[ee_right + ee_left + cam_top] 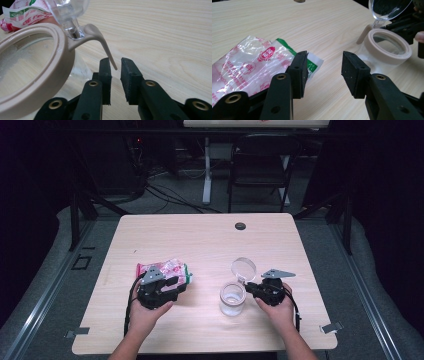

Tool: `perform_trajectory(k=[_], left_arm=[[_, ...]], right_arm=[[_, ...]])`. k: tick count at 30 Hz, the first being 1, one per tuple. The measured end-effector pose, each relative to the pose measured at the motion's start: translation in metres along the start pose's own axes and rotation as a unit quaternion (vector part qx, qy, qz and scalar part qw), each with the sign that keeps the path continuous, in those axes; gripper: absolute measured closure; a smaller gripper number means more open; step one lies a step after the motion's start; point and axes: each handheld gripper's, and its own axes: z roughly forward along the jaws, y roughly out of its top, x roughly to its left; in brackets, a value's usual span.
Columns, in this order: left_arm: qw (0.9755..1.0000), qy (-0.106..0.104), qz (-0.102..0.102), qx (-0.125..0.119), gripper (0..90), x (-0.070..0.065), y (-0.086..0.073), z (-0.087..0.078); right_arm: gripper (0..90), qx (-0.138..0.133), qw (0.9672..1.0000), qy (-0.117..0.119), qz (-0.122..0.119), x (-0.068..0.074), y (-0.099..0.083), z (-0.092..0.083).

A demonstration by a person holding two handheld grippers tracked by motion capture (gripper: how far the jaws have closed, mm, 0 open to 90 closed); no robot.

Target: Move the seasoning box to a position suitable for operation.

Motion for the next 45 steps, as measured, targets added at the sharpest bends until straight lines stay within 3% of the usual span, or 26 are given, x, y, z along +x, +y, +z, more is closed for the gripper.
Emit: perform_trajectory(k=[5,7,8,9,11,12,13,15,17,19,22,24,26,30,38,45], left_arm=[[0.9999,-0.004,0.011,-0.007,57.7,0.001,0.007,0.001],[0.9996,-0.003,0.025,0.013,57.7,0.002,0.006,0.008],[0.9988,-0.007,0.033,0.034,57.8,0.002,0.003,0.013],[0.9978,-0.007,0.045,0.047,57.5,0.001,0.001,0.015],[0.9942,0.019,0.087,0.061,56.5,-0.001,-0.004,0.016],[0.9925,0.026,0.102,0.062,54.5,0.000,-0.006,0.014],[0.9925,0.028,0.105,0.055,52.1,0.001,-0.008,0.013],[0.9948,0.026,0.092,0.035,50.2,0.007,-0.015,0.010],[0.9972,0.029,0.060,0.034,49.2,0.014,-0.018,0.011],[0.9957,0.056,0.068,0.030,46.8,0.018,-0.017,0.011],[0.9977,0.050,0.045,0.000,53.1,0.026,-0.015,0.008],[0.9977,0.049,0.047,0.003,51.9,0.031,-0.016,0.009],[0.9976,0.051,0.043,0.021,50.9,0.036,-0.019,0.011],[0.9991,0.034,0.015,0.020,48.7,0.039,-0.022,0.009],[0.9961,0.074,0.038,0.028,42.7,0.031,-0.028,0.006],[0.9937,0.093,0.046,0.043,40.3,0.031,-0.037,0.002]], right_arm=[[70.3,0.001,0.9997,-0.023,-0.005,0.001,-0.006,-0.011],[66.7,-0.006,0.9994,-0.032,-0.009,0.003,-0.010,-0.018],[64.7,-0.010,0.9991,-0.037,-0.015,0.004,-0.012,-0.022],[62.3,-0.018,0.9987,-0.045,-0.020,0.007,-0.015,-0.029],[60.3,-0.019,0.9980,-0.052,-0.030,0.008,-0.016,-0.032],[58.1,-0.027,0.9973,-0.057,-0.037,0.010,-0.018,-0.035],[57.0,-0.028,0.9960,-0.070,-0.048,0.011,-0.020,-0.039],[55.6,-0.033,0.9941,-0.083,-0.063,0.014,-0.024,-0.043],[54.3,-0.029,0.9934,-0.087,-0.069,0.015,-0.026,-0.048],[53.9,-0.037,0.9948,-0.081,-0.050,0.016,-0.028,-0.055],[53.7,-0.058,0.9941,-0.086,-0.031,0.015,-0.029,-0.062],[53.2,-0.065,0.9942,-0.083,-0.019,0.011,-0.030,-0.065],[52.1,-0.064,0.9944,-0.083,-0.010,0.008,-0.031,-0.064],[50.2,-0.060,0.9945,-0.086,-0.002,0.005,-0.031,-0.061],[50.2,-0.059,0.9957,-0.070,-0.004,0.006,-0.026,-0.056],[50.3,-0.054,0.9969,-0.057,-0.002,0.003,-0.019,-0.047]])
